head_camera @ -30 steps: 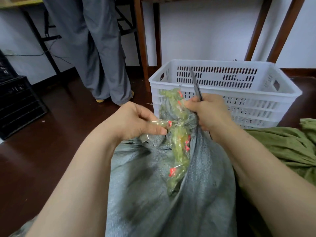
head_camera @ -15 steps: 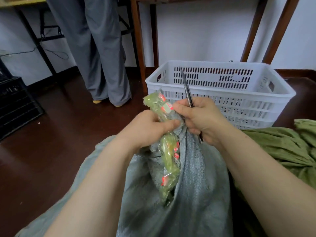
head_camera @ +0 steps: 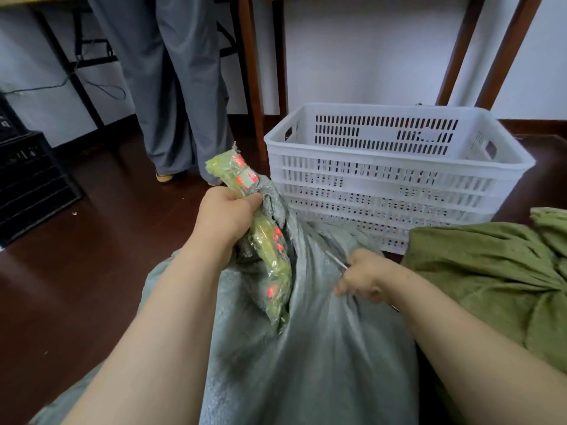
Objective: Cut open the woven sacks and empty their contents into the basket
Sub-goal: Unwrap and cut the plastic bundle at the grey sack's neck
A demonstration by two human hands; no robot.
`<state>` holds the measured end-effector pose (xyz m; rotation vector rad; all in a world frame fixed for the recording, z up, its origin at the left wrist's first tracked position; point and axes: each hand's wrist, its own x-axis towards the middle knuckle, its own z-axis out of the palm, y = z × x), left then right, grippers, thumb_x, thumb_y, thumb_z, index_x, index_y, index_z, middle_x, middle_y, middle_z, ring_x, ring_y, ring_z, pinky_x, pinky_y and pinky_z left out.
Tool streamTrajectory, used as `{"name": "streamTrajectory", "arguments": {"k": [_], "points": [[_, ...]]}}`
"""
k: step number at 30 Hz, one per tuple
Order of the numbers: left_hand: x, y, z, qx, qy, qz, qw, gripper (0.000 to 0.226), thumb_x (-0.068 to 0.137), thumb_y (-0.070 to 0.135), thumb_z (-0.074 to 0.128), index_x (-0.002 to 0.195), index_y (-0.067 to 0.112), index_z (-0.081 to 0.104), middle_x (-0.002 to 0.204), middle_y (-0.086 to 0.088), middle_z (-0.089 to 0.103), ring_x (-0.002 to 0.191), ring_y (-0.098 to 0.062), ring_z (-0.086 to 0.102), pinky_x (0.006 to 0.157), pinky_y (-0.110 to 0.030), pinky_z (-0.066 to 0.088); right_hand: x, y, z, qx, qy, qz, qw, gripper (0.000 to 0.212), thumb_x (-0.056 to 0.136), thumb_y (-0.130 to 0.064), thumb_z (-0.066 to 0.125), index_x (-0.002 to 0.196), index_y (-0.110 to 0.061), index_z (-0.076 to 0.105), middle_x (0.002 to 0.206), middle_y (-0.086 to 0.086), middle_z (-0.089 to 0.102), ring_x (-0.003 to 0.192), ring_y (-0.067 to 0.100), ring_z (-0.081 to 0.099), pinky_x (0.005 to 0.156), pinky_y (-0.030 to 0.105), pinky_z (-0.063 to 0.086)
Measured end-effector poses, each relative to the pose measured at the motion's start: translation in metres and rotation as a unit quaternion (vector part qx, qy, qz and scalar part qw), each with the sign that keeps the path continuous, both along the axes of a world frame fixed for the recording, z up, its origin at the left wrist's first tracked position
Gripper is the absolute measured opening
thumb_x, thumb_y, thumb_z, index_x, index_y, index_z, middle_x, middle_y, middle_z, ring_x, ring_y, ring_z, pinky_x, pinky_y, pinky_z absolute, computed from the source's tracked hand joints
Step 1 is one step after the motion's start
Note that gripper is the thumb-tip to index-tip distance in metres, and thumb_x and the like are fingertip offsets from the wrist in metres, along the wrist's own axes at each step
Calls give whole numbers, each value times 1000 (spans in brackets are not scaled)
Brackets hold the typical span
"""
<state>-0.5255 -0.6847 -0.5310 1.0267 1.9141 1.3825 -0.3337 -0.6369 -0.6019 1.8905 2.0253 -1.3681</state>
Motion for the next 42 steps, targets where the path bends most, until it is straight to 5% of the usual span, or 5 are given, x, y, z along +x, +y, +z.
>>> {"name": "streamTrajectory", "arguments": {"k": [5,11,19,33,42], "points": [[-8,-4,-2,-24,21,21,999,28,83,15,69,88,-13,65,88,-28,69,80,-37,67,82,-57,54,0,15,12,58,314,-323,891,18,89,5,55,76,-4,47,49,4,39,28,8,28,29,12,18],[-5,-8,27,3,-35,-27,999,14,86,20,70,79,8,67,76,-6,69,68,-21,66,71,-34,56,-19,35,116,312,495,-339,737,28,81,-4,68,59,-18,57,58,-3,56,51,9,51,46,21,41],[6,-8,26,-59,-149,-77,984,16,85,24,54,82,14,66,63,-5,58,57,-21,53,66,-29,45,9,31,55,120,19,-113,986,21,77,-3,70,93,0,56,67,15,54,49,19,45,45,23,35],[14,-1,17,14,-173,-72,982,24,86,14,68,93,-9,69,75,-17,64,42,-11,50,41,-13,41,20,-34,171,222,37,124,966,26,92,-31,58,77,-16,73,49,-3,58,42,8,41,46,22,34],[15,3,17,43,-98,-64,992,18,82,29,73,74,13,76,86,-14,73,82,-25,65,91,-46,53,-9,-48,164,357,-76,162,917,24,97,-30,49,96,-11,65,83,5,64,68,20,54,71,30,49]]}}
